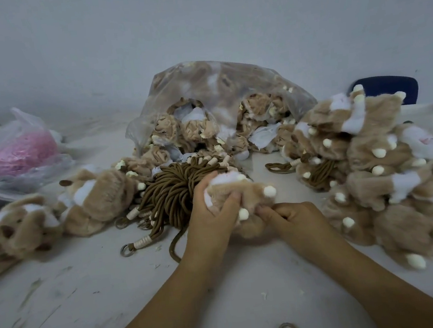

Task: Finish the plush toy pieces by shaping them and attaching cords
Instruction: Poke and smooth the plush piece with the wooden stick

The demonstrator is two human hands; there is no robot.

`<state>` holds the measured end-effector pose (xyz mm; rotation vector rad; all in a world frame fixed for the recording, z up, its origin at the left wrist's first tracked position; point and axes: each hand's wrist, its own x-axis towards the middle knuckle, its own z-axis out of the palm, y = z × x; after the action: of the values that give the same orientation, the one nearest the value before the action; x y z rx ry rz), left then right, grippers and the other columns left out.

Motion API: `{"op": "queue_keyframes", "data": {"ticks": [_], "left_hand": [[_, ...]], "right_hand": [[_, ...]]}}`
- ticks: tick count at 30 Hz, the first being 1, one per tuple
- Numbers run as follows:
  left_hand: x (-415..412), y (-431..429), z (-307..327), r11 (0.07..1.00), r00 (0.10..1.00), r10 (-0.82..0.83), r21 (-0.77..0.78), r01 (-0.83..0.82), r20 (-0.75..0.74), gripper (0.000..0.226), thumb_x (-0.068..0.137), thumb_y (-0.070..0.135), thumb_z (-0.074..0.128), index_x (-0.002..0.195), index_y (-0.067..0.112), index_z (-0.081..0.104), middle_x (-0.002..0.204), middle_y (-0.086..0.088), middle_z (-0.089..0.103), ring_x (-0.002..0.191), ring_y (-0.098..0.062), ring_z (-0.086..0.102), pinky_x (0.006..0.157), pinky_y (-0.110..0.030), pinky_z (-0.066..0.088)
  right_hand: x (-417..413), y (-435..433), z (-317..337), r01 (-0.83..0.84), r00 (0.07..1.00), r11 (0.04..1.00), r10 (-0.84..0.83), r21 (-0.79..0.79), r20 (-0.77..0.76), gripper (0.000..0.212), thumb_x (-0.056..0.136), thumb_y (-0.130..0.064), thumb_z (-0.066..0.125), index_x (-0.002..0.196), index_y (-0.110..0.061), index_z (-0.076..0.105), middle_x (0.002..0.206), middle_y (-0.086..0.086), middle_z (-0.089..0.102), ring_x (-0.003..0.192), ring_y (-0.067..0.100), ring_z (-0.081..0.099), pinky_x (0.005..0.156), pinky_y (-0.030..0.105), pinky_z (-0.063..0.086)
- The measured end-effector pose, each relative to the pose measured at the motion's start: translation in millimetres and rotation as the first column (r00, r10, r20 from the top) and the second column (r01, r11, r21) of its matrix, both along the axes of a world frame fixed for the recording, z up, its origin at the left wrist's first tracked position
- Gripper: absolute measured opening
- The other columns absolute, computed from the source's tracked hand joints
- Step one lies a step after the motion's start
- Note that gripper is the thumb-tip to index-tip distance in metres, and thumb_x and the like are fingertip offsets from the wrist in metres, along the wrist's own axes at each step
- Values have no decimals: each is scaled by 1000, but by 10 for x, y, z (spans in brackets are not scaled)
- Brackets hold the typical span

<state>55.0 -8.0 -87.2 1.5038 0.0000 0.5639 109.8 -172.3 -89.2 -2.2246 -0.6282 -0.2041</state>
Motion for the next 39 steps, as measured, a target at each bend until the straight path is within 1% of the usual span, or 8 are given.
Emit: {"op": "queue_keyframes", "data": {"ticks": [5, 12, 17, 20, 24, 32, 36, 39], "left_hand": [[19, 37, 6, 999, 999, 40, -36, -41, -18, 40, 77, 43, 71, 112, 24, 63, 102, 5, 73, 93, -7, 69, 74, -21, 54], [-14, 69, 32, 985, 991, 133, 113, -130, -16, 37, 76, 51, 70, 103, 30, 55, 104, 4, 64, 86, 2, 63, 69, -12, 48], [-41, 10, 74, 979, 997, 28, 200, -41, 68, 11, 83, 44, 64, 94, 41, 64, 80, 22, 68, 75, 7, 63, 63, -8, 47], [-28, 9, 47, 984, 1000, 10, 176, -14, 25, 37, 75, 61, 60, 94, 30, 62, 81, 21, 68, 78, 2, 65, 68, -15, 50], [-27, -91, -4, 993, 999, -36, 112, 37, -12, 28, 89, 49, 50, 89, 27, 68, 84, 14, 74, 84, 0, 69, 69, -14, 51], [-56, -58, -39, 999, 995, 51, 16, -50, -81, 68, 80, 73, 32, 124, 30, 61, 111, 13, 70, 108, 3, 62, 94, -18, 49], [-71, -57, -23, 998, 998, 49, 35, -48, -42, 66, 85, 66, 32, 118, 20, 65, 99, 12, 73, 97, 6, 66, 78, -8, 49], [-83, -55, 3, 998, 998, 40, 45, -38, -54, 63, 84, 66, 32, 107, 21, 69, 89, 14, 75, 87, 7, 67, 69, -5, 48]], "right_hand": [[6, 2, 18, 14, 1000, 999, -15, -37, -15, 78, 61, -89, 25, 72, -26, 70, 55, -4, 60, 57, 9, 55, 60, 33, 44], [27, -126, 79, 31, 999, 990, -26, -140, 40, 76, 64, -86, 28, 61, -13, 49, 50, 3, 43, 49, 9, 39, 52, 35, 36], [-7, -108, 91, -60, 998, 998, 60, 4, -15, 40, 66, -85, 37, 63, -55, 63, 59, 0, 64, 52, 8, 54, 54, 33, 43], [-15, -86, 74, -84, 994, 994, 89, 72, -57, 46, 67, -81, 45, 61, -41, 66, 55, 4, 60, 47, 5, 46, 49, 29, 38], [-83, 27, 55, -54, 988, 986, 76, 157, -137, 62, 70, -82, 49, 69, -22, 66, 57, 6, 62, 46, 3, 45, 46, 21, 33], [-116, 111, 82, 34, 996, 999, -30, 42, -88, 42, 74, -69, 45, 57, -34, 62, 56, -3, 60, 54, 7, 51, 50, 21, 34], [-61, -44, 135, 2, 1000, 1000, -2, -23, -1, 70, 65, -84, 30, 63, -22, 63, 54, 4, 57, 52, 12, 51, 51, 29, 35], [-20, -108, 180, -4, 998, 995, 10, -103, 60, 60, 61, -86, 26, 55, -35, 55, 48, -8, 50, 48, 7, 45, 49, 25, 30]]}}
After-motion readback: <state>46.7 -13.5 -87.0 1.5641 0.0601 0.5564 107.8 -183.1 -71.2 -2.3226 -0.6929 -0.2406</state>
